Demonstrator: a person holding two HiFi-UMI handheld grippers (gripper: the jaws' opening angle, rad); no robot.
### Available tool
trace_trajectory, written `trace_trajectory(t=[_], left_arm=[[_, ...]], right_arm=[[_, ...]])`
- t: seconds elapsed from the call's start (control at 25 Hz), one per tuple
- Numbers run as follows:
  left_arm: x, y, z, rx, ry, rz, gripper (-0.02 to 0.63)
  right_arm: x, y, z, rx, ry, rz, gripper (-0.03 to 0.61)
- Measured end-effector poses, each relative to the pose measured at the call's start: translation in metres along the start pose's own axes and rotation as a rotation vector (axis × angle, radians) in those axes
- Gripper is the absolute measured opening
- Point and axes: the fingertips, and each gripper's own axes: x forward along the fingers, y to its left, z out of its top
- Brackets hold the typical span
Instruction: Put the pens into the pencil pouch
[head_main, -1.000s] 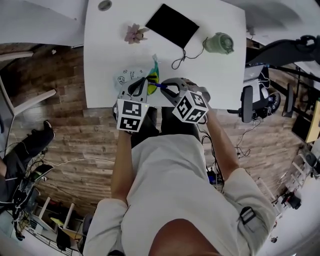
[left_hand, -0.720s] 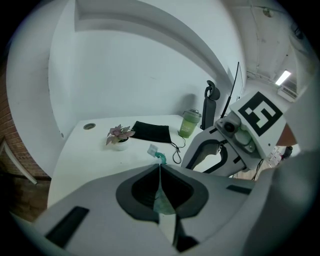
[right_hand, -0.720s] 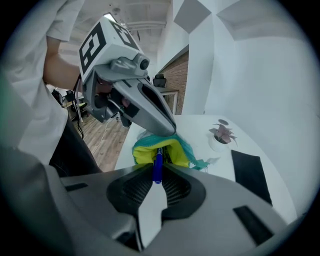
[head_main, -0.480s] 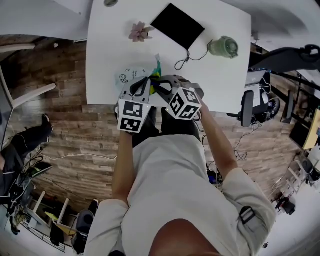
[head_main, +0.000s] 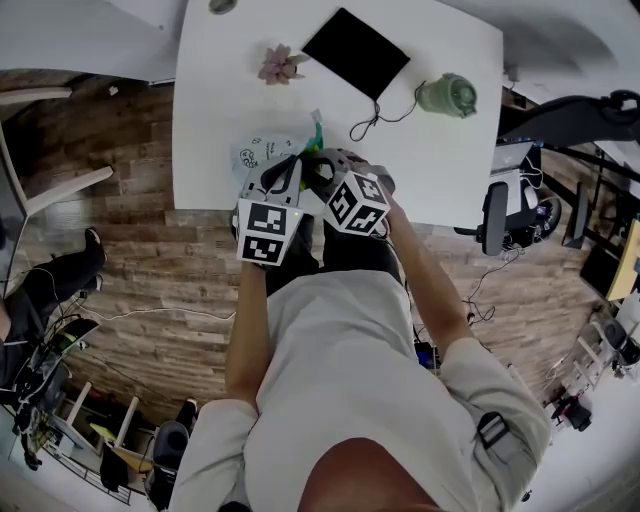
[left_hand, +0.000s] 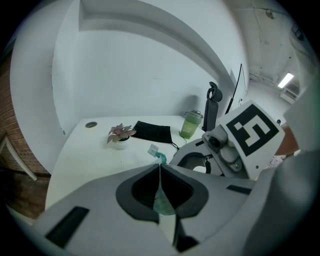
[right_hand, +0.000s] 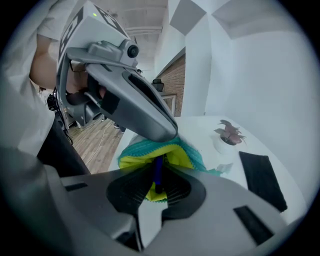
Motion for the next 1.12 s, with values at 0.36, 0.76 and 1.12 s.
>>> trace_trajectory(t=[0.36,0.76,1.12], left_arm=[[0.009,-0.003,-0.010,0.026,0.018,-0.001,0.003],[0.022,-0.008,-0.022,0.056,0.041,-0.026,0.005],[0.033,-0.016,-0.031,0.100,0.051,-0.057,0.021]], right_arm=[[0.006,-0.002,-0.015,0.056,-0.001,-0.044,0.063],[0.001,-0.004,-0.028,0.108,0.009,-0.093,0.138],[-0.035,-0.009,-0.039,0.215,-0.011,-0.212,0.164]])
